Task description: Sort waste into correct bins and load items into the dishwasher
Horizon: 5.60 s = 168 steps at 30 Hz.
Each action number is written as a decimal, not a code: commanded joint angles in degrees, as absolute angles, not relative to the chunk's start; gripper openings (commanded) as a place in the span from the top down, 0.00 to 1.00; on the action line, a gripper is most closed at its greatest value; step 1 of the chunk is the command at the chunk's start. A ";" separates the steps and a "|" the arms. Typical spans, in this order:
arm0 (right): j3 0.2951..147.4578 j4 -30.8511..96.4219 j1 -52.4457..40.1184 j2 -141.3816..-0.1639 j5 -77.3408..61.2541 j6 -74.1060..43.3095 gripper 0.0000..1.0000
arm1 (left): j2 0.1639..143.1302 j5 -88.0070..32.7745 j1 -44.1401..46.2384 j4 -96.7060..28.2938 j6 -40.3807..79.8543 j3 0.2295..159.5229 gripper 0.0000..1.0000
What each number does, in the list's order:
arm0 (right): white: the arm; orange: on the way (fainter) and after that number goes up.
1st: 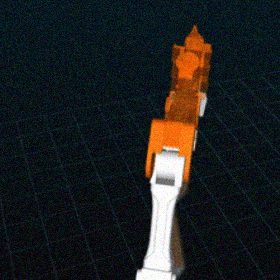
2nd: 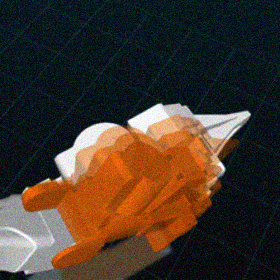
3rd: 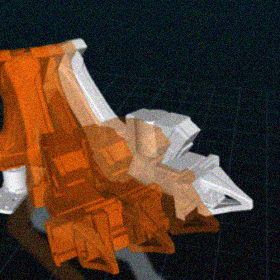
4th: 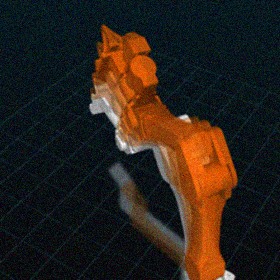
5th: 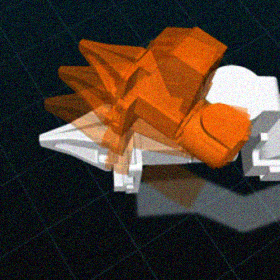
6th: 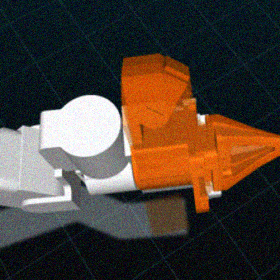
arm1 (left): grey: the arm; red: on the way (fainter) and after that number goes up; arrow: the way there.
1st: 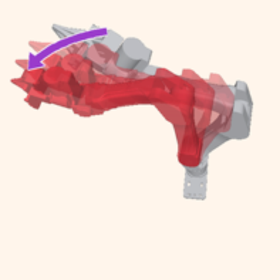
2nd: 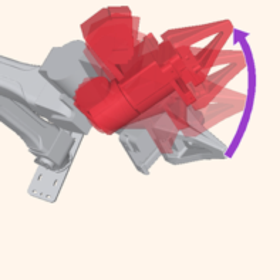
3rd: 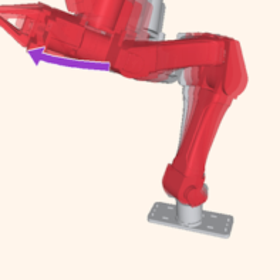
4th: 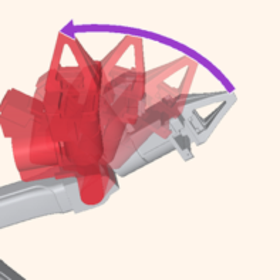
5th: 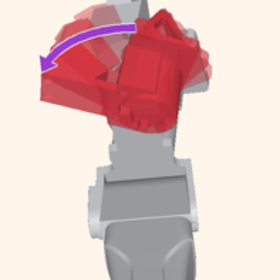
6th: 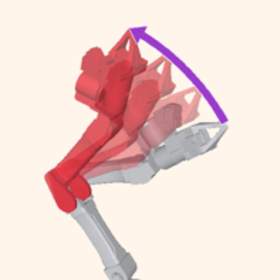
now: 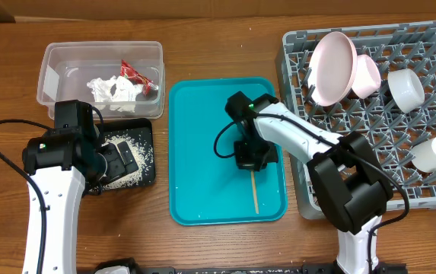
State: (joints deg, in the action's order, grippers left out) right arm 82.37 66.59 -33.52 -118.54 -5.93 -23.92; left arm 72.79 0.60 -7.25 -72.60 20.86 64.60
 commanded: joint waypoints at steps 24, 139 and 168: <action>82.76 70.32 -13.54 -94.32 5.96 -5.67 0.96 | 73.08 0.14 -7.57 -72.55 21.43 65.08 0.00; 66.72 66.28 -17.30 -89.89 -7.88 -15.03 0.85 | 73.08 3.31 -7.57 -71.48 20.62 65.08 0.00; 83.88 72.75 -2.48 -83.70 -10.17 -11.51 0.11 | 72.71 -8.80 -7.49 -76.01 7.70 65.08 0.00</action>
